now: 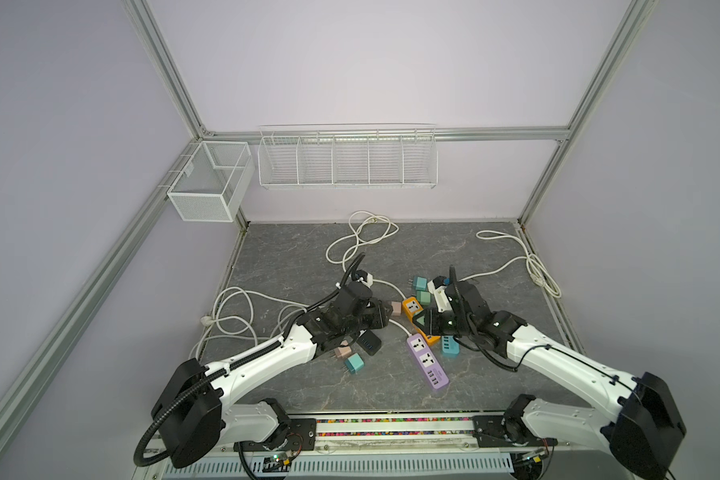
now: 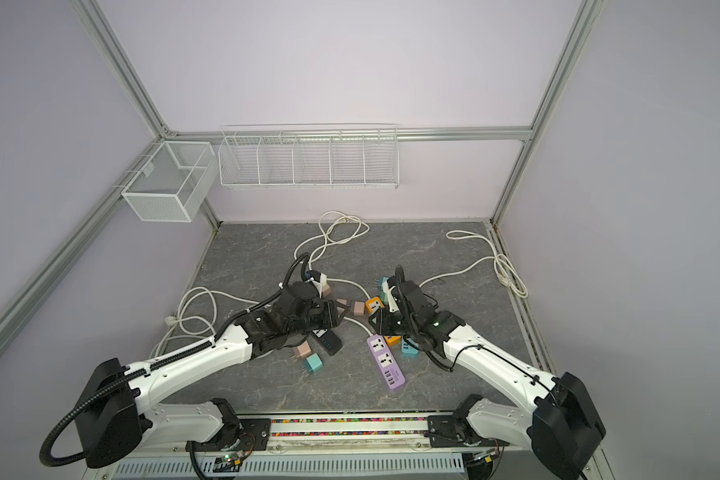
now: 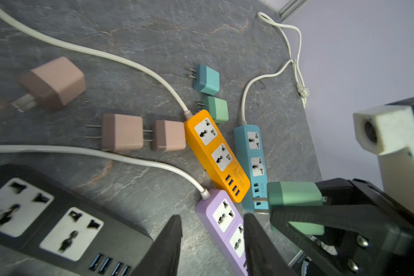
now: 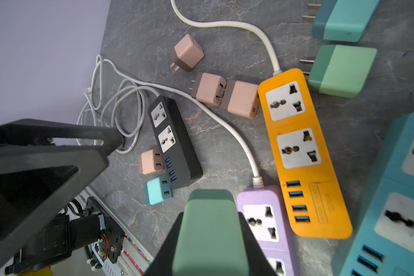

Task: Pull the plug off the socket

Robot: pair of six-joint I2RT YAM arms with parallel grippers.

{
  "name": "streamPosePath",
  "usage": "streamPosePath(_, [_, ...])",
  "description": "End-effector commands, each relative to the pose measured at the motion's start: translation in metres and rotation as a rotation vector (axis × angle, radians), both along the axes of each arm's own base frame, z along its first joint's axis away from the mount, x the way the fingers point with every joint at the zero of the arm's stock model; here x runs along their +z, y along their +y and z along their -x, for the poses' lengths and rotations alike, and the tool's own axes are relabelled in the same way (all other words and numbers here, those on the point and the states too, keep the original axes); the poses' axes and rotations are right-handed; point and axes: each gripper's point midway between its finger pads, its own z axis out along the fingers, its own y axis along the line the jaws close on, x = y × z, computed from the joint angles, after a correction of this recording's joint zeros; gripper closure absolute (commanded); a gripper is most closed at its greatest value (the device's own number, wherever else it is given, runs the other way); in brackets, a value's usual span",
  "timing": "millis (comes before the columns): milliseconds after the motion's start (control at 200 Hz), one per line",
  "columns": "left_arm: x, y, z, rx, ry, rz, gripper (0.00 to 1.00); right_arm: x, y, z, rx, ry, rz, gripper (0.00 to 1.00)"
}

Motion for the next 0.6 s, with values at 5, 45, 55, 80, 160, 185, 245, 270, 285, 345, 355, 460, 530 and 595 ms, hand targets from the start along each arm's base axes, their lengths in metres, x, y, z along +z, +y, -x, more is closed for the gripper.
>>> streamPosePath(5, [-0.013, 0.025, -0.002, 0.047, 0.001, -0.077, 0.56, -0.002, 0.025, -0.004, 0.028, -0.029, -0.045, 0.85])
streamPosePath(45, [-0.015, 0.029, -0.003, 0.056, 0.005, -0.082, 0.55, -0.007, 0.03, -0.003, 0.037, -0.033, -0.023, 0.85])
streamPosePath(55, [-0.015, 0.03, -0.003, 0.057, 0.007, -0.082, 0.55, -0.009, 0.032, -0.003, 0.04, -0.031, -0.021, 0.85])
streamPosePath(80, [-0.016, 0.031, -0.004, 0.059, 0.011, -0.083, 0.55, -0.011, 0.035, -0.003, 0.044, -0.029, -0.023, 0.85])
streamPosePath(160, [-0.017, 0.035, -0.005, 0.07, 0.013, -0.091, 0.55, -0.024, 0.044, -0.006, 0.036, -0.014, -0.043, 0.85])
streamPosePath(185, [-0.018, 0.036, -0.006, 0.074, 0.013, -0.094, 0.55, -0.026, 0.046, -0.008, 0.031, -0.011, -0.044, 0.85])
streamPosePath(245, [-0.021, 0.039, -0.007, 0.082, 0.015, -0.101, 0.55, -0.034, 0.051, -0.01, 0.028, -0.008, -0.036, 0.86])
streamPosePath(270, [-0.021, 0.04, -0.007, 0.084, 0.016, -0.101, 0.55, -0.036, 0.053, -0.011, 0.027, -0.01, -0.03, 0.86])
streamPosePath(285, [-0.022, 0.041, -0.007, 0.088, 0.019, -0.104, 0.55, -0.038, 0.054, -0.011, 0.026, -0.013, -0.027, 0.86])
streamPosePath(345, [-0.026, 0.043, -0.006, 0.097, 0.025, -0.11, 0.55, -0.044, 0.059, -0.013, 0.028, -0.01, -0.028, 0.86])
streamPosePath(355, [-0.027, 0.043, -0.007, 0.099, 0.026, -0.111, 0.55, -0.045, 0.06, -0.013, 0.029, -0.008, -0.03, 0.86])
streamPosePath(460, [-0.033, 0.049, -0.007, 0.115, 0.038, -0.123, 0.55, -0.054, 0.066, -0.014, 0.034, 0.001, -0.034, 0.86])
streamPosePath(530, [-0.036, 0.054, -0.007, 0.135, 0.046, -0.132, 0.55, -0.059, 0.071, -0.014, 0.042, 0.006, -0.027, 0.86])
streamPosePath(595, [-0.04, 0.056, -0.006, 0.141, 0.051, -0.137, 0.55, -0.064, 0.075, -0.014, 0.051, 0.012, -0.03, 0.86])
